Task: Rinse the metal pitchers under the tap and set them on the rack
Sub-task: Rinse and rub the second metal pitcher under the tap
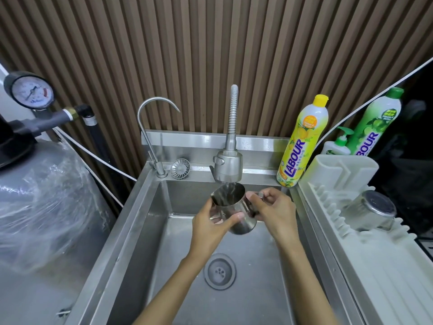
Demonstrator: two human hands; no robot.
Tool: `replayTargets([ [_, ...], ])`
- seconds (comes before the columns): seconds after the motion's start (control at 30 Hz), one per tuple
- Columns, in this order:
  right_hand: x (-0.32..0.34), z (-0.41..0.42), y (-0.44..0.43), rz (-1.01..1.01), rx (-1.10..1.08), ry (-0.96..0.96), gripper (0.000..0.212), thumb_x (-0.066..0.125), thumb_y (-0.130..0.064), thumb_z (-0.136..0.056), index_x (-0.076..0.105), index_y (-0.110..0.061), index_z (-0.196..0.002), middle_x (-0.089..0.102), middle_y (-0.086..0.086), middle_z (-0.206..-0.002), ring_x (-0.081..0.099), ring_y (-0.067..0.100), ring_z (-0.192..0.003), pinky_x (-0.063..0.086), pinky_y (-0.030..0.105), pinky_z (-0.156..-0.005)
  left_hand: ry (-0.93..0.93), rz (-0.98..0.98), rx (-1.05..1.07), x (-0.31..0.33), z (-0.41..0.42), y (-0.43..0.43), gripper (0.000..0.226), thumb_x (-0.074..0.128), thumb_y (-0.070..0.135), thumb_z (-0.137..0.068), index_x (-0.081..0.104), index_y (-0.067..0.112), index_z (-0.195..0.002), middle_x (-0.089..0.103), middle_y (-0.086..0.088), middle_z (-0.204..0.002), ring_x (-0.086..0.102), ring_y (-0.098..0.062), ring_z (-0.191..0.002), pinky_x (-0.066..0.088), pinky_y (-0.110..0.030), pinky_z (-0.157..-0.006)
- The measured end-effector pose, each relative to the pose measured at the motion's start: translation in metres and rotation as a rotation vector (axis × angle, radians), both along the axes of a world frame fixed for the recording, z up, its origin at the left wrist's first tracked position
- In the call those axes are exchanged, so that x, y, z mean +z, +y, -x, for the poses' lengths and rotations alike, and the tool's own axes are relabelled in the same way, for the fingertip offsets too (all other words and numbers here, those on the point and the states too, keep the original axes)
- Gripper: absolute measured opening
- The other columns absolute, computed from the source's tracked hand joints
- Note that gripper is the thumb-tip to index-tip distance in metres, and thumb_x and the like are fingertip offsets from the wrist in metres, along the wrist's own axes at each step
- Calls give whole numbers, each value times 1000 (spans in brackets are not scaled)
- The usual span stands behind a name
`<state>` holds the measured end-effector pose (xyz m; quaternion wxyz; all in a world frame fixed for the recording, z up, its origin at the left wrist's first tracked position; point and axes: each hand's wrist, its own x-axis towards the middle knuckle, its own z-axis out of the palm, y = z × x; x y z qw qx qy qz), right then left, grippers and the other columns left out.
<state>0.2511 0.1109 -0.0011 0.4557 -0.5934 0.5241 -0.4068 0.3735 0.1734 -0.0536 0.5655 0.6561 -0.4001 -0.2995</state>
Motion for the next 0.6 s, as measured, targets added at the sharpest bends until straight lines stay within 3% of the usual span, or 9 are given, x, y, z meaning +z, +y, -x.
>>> replayTargets([
  [0.07, 2, -1, 4, 66, 14, -48, 24, 71, -13, -79, 54, -16, -63, 70, -7, -78, 67, 10, -78, 52, 15, -73, 105, 39, -27, 0, 0, -6, 58, 84, 15, -65, 58, 15, -116, 71, -1, -107, 66, -14, -103, 53, -25, -91],
  [0.13, -3, -3, 6, 18, 56, -235, 19, 67, -8, -82, 55, -15, -69, 72, -9, -96, 67, 11, -94, 50, 22, -87, 129, 93, -27, 4, -2, -11, 68, 84, 9, -63, 53, 14, -123, 68, -3, -114, 63, -16, -109, 49, -30, -98],
  [0.2, -8, -5, 5, -94, 113, -452, 19, 61, -3, -85, 50, -11, -72, 70, -4, -107, 65, 14, -105, 49, 29, -93, 82, 141, 1, 9, -4, -13, 84, 85, 15, -59, 46, 25, -133, 63, 1, -123, 58, -12, -116, 45, -31, -102],
  [0.27, -14, -9, 5, -215, 174, -662, 21, 56, 2, -87, 46, -9, -72, 68, 5, -114, 64, 19, -107, 50, 33, -96, -24, 177, 40, 15, -7, -11, 91, 83, 13, -58, 40, 48, -129, 57, 13, -127, 52, 0, -119, 41, -21, -101],
  [0.33, -19, -13, 5, -291, 204, -763, 20, 53, 1, -89, 45, -8, -73, 65, 14, -116, 64, 28, -103, 52, 37, -95, -136, 204, 73, 22, -7, -5, 92, 83, 4, -60, 34, 53, -120, 49, 24, -123, 46, 14, -115, 39, -9, -97],
  [0.4, -20, -16, 8, -309, 197, -692, 13, 55, -4, -90, 48, -5, -78, 67, 18, -102, 65, 32, -91, 57, 37, -84, -248, 175, 133, 28, -7, 2, 90, 85, 10, -60, 31, 51, -120, 45, 23, -113, 46, 3, -111, 39, -8, -93],
  [0.47, -17, -15, 11, -299, 143, -548, 12, 59, -11, -88, 55, -1, -83, 68, 12, -77, 67, 23, -74, 60, 33, -70, -277, 98, 199, 30, -5, 9, 89, 87, 23, -57, 35, 46, -126, 44, 14, -102, 44, -9, -106, 37, -10, -86],
  [0.53, -11, -12, 13, -280, 89, -414, 18, 63, -16, -87, 60, 2, -82, 67, 5, -63, 66, 15, -62, 60, 31, -59, -245, 13, 262, 29, -1, 13, 89, 87, 35, -54, 45, 31, -133, 45, 4, -97, 48, -11, -100, 40, -18, -86],
  [0.6, -3, -7, 13, -247, 33, -291, 19, 68, -19, -83, 61, -2, -76, 68, 3, -61, 67, 13, -60, 58, 30, -52, -210, -48, 262, 26, 3, 15, 84, 84, 43, -55, 53, 23, -130, 48, 3, -96, 53, -10, -96, 40, -19, -87],
])
